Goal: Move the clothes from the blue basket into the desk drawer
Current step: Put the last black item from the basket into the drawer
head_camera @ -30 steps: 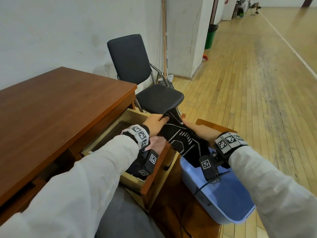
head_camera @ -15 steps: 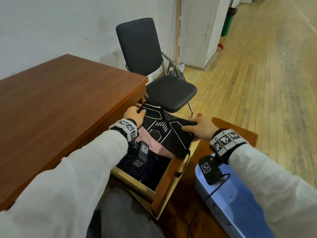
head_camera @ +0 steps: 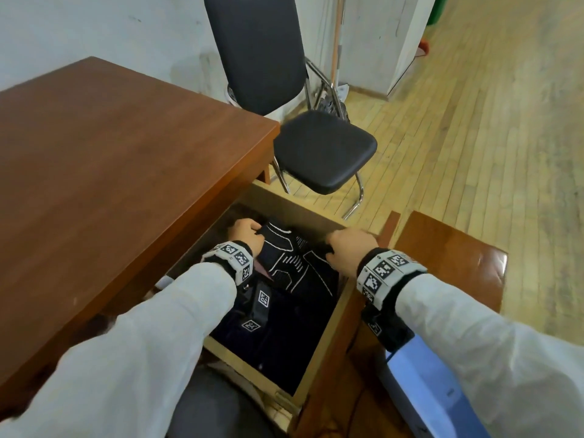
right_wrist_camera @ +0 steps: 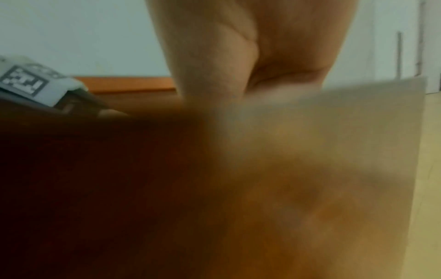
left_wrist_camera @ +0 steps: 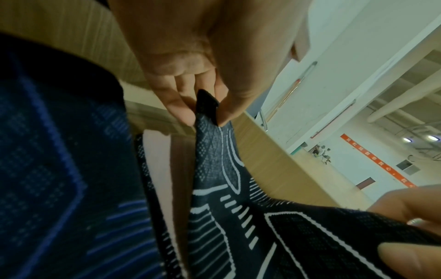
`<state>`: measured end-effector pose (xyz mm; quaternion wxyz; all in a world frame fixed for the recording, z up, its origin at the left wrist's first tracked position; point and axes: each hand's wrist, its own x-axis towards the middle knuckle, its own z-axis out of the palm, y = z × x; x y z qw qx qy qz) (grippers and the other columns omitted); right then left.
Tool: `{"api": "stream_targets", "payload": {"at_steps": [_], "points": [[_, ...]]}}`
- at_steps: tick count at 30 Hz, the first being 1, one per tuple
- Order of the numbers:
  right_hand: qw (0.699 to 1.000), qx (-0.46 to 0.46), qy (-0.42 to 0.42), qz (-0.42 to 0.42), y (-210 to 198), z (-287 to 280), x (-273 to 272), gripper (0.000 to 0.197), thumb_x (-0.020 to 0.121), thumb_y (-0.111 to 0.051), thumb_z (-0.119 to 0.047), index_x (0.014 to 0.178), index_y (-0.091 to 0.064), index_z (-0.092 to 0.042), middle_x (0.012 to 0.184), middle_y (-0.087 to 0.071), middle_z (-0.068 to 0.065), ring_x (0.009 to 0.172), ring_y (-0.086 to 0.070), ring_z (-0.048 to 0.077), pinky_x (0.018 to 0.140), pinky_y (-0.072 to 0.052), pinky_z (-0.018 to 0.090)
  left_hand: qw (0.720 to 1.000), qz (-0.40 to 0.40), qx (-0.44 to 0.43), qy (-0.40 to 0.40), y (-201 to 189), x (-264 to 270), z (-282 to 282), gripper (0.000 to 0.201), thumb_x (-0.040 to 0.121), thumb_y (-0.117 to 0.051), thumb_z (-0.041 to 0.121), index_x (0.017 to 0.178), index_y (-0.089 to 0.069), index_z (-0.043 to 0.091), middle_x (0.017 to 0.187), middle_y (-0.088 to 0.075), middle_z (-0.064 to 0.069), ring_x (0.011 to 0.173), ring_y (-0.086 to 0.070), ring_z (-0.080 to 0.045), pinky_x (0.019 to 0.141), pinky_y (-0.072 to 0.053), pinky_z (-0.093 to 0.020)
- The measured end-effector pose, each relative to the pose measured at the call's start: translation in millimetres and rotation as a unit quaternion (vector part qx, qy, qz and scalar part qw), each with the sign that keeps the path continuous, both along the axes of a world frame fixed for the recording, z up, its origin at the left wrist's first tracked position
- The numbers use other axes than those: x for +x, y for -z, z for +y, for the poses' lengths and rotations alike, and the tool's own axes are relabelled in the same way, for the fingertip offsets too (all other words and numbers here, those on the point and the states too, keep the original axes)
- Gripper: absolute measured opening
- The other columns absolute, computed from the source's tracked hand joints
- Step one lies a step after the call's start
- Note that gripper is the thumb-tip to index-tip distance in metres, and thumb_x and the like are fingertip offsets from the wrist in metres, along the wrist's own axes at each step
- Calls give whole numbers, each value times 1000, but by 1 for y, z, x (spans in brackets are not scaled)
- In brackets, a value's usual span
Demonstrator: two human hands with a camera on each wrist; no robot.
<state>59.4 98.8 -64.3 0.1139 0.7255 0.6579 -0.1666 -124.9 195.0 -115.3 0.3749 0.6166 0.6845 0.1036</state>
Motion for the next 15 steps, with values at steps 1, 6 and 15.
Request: {"api": "stream_targets", "payload": {"at_steps": [1,6,15], "points": [[1000,-2,-11,-9,3,1,0,24,93,-51,-27,108,-61,-12,92,-62,6,82,-62,25,66,-50,31,1000,0,-6,-6,5,-1,2,32,88,-59,9,120,-61,9,127,-61,-12,116,-59,-29,102,-47,-39],[998,-5,-39,-40,20,6,7,21,93,-50,-23,106,-61,-12,101,-68,10,91,-65,30,74,-50,33,999,10,-5,-34,25,-7,3,29,89,-57,6,118,-62,7,128,-59,-13,115,-59,-31,97,-46,-33],[997,6,-30,-69,32,9,10,26,88,-53,-23,112,-54,-11,110,-62,10,108,-55,33,100,-39,47,996,75,9,-48,28,-3,-1,37,90,-53,2,126,-55,8,133,-54,-14,124,-51,-32,101,-42,-37]]}}
